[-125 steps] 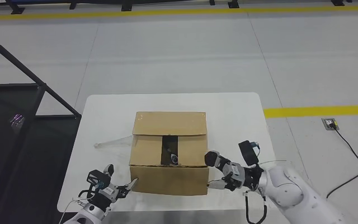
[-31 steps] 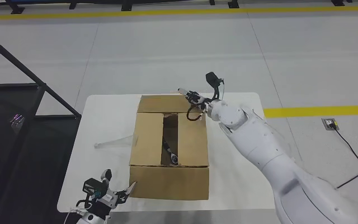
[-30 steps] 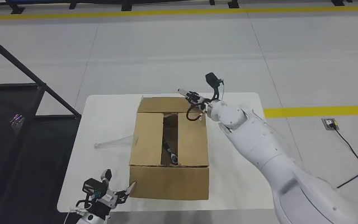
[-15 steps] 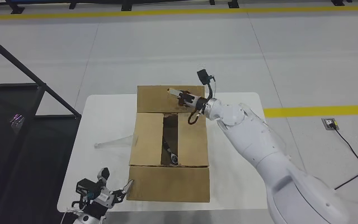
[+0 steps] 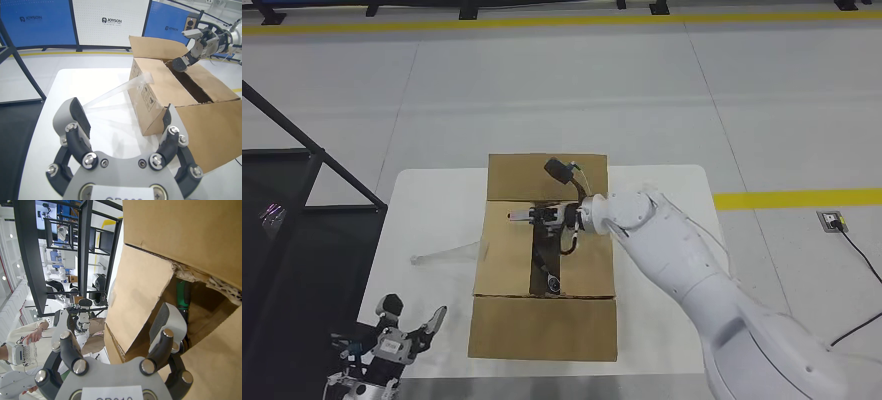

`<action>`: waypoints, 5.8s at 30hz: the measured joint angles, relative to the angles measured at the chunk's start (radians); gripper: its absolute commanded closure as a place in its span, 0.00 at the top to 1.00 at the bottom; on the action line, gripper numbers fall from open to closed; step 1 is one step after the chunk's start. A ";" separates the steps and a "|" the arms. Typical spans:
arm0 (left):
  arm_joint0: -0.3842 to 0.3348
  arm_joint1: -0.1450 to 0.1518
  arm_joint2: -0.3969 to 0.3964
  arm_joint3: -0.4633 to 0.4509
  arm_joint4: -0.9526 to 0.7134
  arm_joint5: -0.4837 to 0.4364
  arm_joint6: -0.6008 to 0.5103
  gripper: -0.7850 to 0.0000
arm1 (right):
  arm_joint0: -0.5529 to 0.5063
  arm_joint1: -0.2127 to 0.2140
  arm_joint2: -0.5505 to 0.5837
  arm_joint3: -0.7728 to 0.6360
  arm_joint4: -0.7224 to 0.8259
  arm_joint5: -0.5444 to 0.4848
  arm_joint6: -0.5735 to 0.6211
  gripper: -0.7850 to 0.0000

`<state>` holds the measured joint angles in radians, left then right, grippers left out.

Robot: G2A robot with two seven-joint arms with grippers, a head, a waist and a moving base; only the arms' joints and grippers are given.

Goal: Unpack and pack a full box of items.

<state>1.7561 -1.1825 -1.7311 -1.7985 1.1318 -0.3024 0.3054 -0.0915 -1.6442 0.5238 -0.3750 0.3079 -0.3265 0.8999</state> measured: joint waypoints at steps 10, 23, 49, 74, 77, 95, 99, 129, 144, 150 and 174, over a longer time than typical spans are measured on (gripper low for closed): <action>0.012 -0.003 0.003 -0.011 0.009 -0.006 0.009 1.00 | -0.016 -0.055 0.019 0.086 0.046 0.019 0.033 1.00; 0.024 -0.007 0.030 -0.028 0.048 -0.012 0.019 1.00 | -0.019 -0.080 0.108 0.160 0.187 -0.095 0.138 1.00; -0.112 -0.026 0.191 -0.087 0.228 0.196 -0.109 1.00 | 0.020 -0.132 0.189 0.102 0.263 -0.212 0.245 1.00; -0.125 -0.025 -0.022 0.065 0.021 0.201 -0.116 1.00 | 0.049 -0.085 0.250 0.172 0.170 -0.399 0.192 1.00; -0.147 -0.025 -0.017 0.098 0.027 0.199 -0.131 1.00 | 0.044 -0.071 0.251 0.138 0.133 -0.437 0.157 1.00; -0.168 -0.027 -0.004 0.144 0.072 0.202 -0.146 1.00 | 0.035 -0.050 0.241 0.082 0.059 -0.476 0.117 1.00; -0.158 -0.028 -0.014 0.127 0.059 0.204 -0.124 1.00 | 0.035 -0.050 0.241 0.082 0.059 -0.476 0.117 1.00; -0.188 -0.048 0.278 -0.283 -0.057 0.081 -0.454 1.00 | -0.736 0.296 0.823 -1.052 -0.343 -0.436 -0.107 1.00; -0.278 -0.054 0.336 -0.233 -0.167 0.111 -0.595 1.00 | -0.824 0.312 0.874 -1.131 -0.334 -0.396 -0.095 1.00; -0.350 -0.059 0.347 -0.166 -0.358 0.135 -0.714 1.00 | -0.827 0.314 0.853 -1.167 -0.348 -0.368 -0.118 1.00; -0.651 -0.029 0.246 0.255 -0.832 -0.054 -1.196 1.00 | -0.927 0.351 0.891 -1.235 -0.336 -0.382 -0.205 1.00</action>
<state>1.1051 -1.2112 -1.4851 -1.5436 0.3002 -0.3563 -0.8907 -1.0190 -1.2935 1.4144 -1.6100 -0.0279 -0.7080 0.6952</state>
